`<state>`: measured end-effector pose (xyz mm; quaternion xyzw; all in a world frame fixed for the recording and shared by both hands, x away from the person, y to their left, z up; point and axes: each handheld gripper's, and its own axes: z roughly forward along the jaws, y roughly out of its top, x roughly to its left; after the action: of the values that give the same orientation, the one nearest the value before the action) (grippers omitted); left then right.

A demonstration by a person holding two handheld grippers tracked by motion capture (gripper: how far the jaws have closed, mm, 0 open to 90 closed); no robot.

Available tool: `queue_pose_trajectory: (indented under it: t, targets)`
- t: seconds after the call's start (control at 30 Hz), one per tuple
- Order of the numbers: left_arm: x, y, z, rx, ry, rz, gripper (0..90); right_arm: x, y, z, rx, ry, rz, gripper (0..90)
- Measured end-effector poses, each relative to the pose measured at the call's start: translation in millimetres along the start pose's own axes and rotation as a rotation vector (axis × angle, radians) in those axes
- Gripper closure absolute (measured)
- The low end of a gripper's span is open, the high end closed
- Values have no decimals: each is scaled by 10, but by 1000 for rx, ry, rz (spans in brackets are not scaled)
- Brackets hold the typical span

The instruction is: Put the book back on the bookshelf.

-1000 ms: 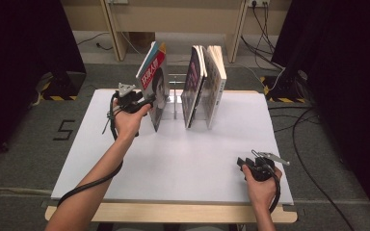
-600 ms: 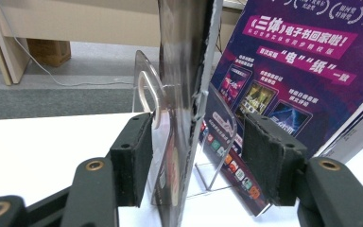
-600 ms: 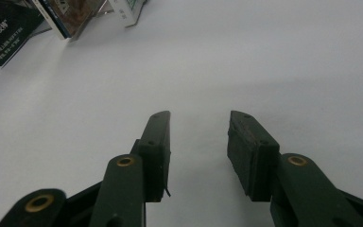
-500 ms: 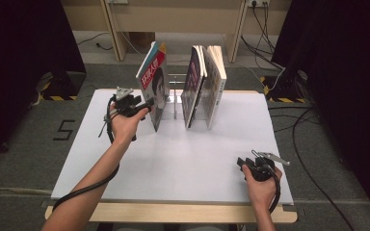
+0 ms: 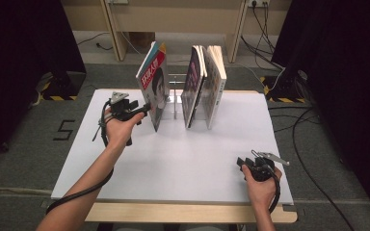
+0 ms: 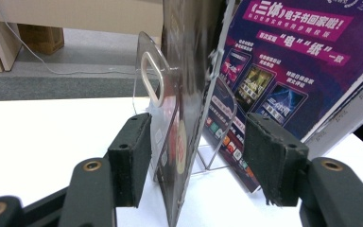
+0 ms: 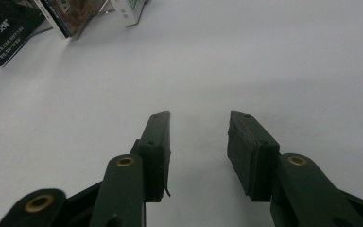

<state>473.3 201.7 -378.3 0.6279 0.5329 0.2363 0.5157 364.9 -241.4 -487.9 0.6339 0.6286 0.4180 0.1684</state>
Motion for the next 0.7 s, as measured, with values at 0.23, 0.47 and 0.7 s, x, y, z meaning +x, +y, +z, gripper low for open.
queue_pose_trajectory:
  t: [0.23,0.47,0.7]
  targets:
    - [36,-62,-55,17,-17,-10,416,6,1,-1,3,1,-2,601]
    - [59,-131,-110,34,-38,-9,412,4,0,-1,1,0,-2,601]
    - [124,-172,-138,53,-51,-6,400,5,-1,-3,-1,1,1,601]
